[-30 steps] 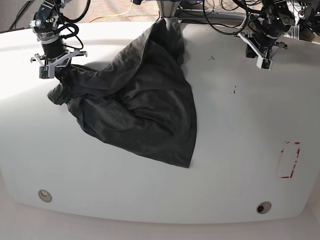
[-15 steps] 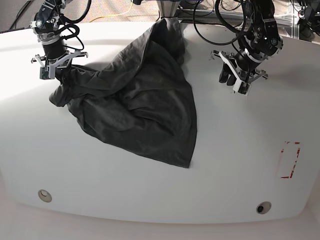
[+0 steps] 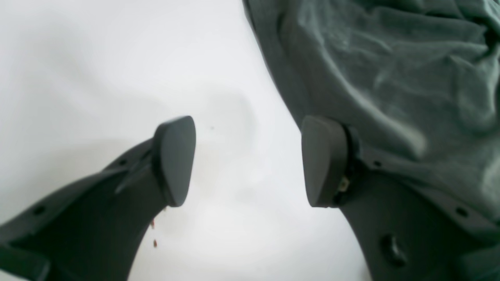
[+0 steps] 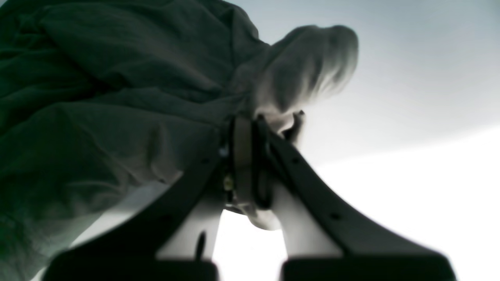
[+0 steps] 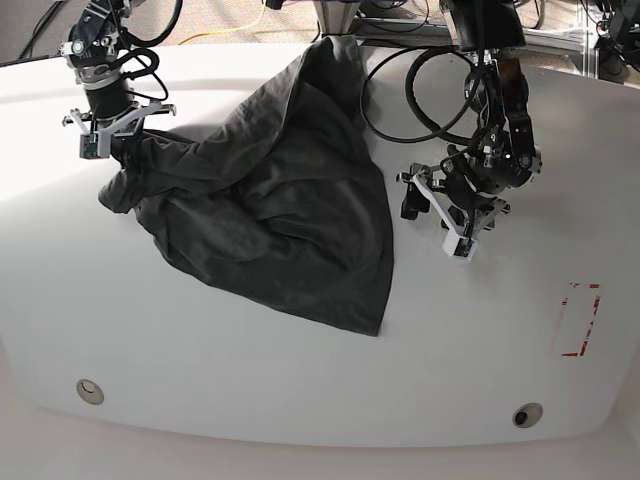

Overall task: Layout the t-shirt on the table in an organized manner, then fold the t-shirt properly
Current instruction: 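Lower the left gripper and grasp the shirt hem near its corner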

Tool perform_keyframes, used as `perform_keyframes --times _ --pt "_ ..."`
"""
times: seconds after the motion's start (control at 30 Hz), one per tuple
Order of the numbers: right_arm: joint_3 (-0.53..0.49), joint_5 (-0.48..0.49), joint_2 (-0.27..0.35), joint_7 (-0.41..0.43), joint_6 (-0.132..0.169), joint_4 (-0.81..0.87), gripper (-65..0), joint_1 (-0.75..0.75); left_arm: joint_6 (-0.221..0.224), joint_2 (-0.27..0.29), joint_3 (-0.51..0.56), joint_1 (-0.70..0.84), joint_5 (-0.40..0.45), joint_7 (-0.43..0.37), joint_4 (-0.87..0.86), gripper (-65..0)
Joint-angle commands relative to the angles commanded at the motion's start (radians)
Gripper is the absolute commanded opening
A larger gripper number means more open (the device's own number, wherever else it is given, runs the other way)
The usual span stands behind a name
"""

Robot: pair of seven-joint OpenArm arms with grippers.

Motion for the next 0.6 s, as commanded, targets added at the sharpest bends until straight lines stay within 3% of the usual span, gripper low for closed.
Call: perform_keyframes --times 0.2,0.37,0.6 --pt "0.000 0.000 -0.002 0.000 0.000 0.000 -64.8 0.002 0.000 0.003 0.000 -0.109 0.000 -0.014 -0.169 -24.7" --pt "0.000 0.000 -0.002 0.000 0.000 0.000 -64.8 0.002 0.000 0.006 0.002 -0.181 0.000 -0.086 -0.311 -24.6" --pt "0.000 0.000 -0.002 0.000 0.000 0.000 -64.8 0.002 0.000 0.026 0.003 -0.262 -0.002 -0.127 -0.488 -24.6"
